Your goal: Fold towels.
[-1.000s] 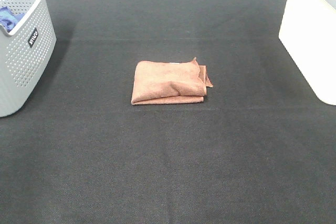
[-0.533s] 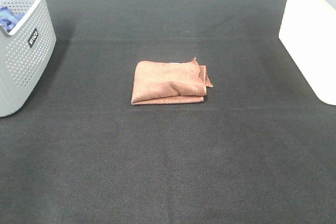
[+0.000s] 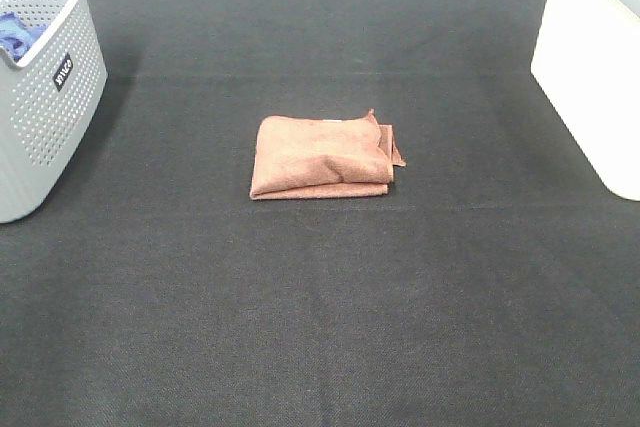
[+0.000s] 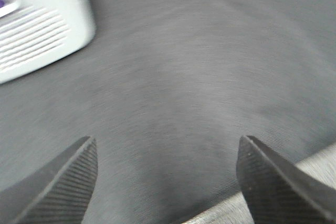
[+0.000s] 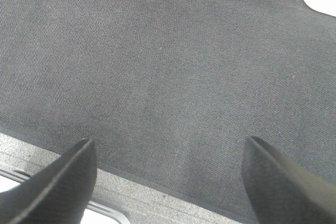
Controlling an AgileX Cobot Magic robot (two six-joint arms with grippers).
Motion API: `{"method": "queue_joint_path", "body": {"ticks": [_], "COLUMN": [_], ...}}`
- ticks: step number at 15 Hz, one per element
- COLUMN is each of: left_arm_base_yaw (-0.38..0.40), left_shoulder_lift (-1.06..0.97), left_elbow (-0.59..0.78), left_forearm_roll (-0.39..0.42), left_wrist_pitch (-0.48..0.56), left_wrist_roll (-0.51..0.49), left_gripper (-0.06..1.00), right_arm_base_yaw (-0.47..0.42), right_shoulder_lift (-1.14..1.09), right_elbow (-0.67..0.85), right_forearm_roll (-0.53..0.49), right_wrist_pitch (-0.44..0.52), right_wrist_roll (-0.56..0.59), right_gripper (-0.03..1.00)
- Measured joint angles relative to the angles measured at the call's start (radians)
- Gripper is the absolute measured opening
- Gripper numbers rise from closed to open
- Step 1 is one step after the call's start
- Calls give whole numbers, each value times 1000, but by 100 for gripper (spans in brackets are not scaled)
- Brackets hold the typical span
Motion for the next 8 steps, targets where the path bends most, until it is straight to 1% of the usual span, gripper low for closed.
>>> {"method": "queue_joint_path", "body": {"ticks": [2,4,6,8], "left_arm_base_yaw": [101,187,233,238], "left_shoulder_lift": [-30,-110,-220,-234], "left_elbow": [0,0,0,0], "left_forearm_roll": [0,0,0,0], "left_wrist_pitch": [1,1,3,4], "left_wrist_roll": [0,0,0,2], "left_gripper": [71,71,71,71], "right_arm_base_yaw": [-90,-162,-182,-182], "right_shoulder_lift": [-51,-148,-257,-306], "right_elbow": [0,0,0,0], "right_forearm_roll": [1,2,7,7], "right_wrist_pitch": [-2,-2,-2,-2], "right_wrist_roll": [0,0,0,0], "right_gripper": [73,73,73,73]}}
